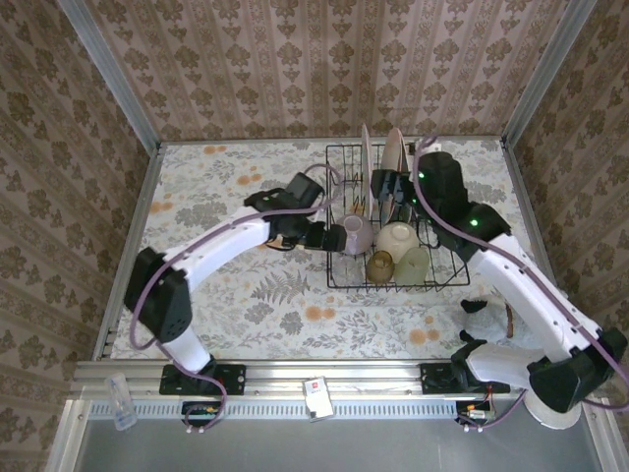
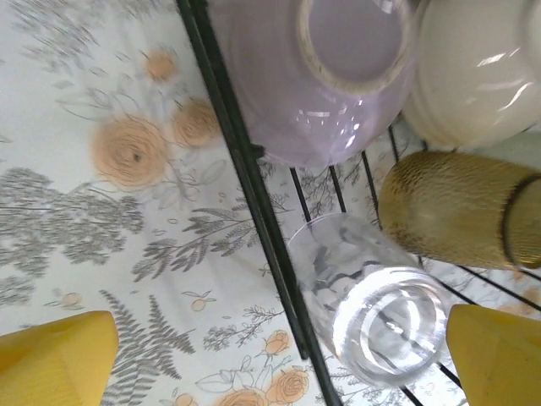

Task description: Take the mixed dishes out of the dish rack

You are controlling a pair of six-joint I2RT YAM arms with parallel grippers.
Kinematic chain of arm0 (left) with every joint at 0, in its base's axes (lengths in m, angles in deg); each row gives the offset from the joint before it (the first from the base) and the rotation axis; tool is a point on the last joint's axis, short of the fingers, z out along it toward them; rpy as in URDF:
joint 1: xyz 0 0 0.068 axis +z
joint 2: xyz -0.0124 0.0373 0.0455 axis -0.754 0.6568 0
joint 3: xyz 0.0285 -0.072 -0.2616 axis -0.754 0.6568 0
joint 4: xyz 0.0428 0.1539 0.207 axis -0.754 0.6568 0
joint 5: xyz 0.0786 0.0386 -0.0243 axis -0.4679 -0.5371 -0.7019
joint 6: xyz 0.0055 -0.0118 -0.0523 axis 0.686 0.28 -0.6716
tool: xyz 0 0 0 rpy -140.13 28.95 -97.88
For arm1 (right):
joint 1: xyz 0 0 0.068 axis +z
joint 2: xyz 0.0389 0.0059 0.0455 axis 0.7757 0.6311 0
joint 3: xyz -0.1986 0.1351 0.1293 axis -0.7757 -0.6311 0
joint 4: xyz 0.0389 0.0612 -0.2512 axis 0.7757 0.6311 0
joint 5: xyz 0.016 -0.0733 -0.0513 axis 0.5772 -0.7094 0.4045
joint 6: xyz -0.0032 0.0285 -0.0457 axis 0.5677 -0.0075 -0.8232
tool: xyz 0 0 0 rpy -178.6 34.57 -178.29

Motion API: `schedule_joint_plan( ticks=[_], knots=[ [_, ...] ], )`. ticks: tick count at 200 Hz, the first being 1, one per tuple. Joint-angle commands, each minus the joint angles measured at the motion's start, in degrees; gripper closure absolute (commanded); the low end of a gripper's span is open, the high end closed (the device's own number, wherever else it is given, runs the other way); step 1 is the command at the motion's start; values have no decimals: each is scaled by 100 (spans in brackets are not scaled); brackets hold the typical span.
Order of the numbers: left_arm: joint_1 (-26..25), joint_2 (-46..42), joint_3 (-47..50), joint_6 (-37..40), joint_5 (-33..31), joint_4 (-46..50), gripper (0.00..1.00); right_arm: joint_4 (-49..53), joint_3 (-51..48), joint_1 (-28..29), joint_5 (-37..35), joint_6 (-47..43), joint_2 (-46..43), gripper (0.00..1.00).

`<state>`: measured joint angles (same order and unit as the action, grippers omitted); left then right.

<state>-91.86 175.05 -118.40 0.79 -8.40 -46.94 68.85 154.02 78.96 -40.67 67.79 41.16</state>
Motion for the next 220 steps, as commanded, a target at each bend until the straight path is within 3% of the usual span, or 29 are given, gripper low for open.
schedule_joint_plan(
  ticks=[1, 43, 86, 120, 162, 195, 220],
  knots=[
    [345, -609, 240, 68, -153, -230, 0, 355, 464, 174, -527, -140, 454, 10],
    [1099, -2211, 1092, 337, -262, -863, 0, 560, 1215, 362, -1013, -205, 1458, 12],
    [1961, -3916, 2190, 770, 447, -2064, 0, 950, 1971, 363, -1496, -256, 2308, 19],
    [2228, -4994, 3087, 1137, 804, -3139, 0, 1150, 2372, 354, -1628, -257, 2781, 22],
    [2299, -5455, 3497, 1354, 1304, -3924, 0, 1388, 2764, 346, -1770, -108, 3186, 24],
    [2288, -5413, 3658, 1278, 2255, -4565, 0, 1430, 2897, 348, -1770, -63, 3397, 31],
    [2277, -5497, 4027, 1323, 1916, -4666, 0, 1479, 2978, 337, -1854, -21, 3514, 38]
  ],
)
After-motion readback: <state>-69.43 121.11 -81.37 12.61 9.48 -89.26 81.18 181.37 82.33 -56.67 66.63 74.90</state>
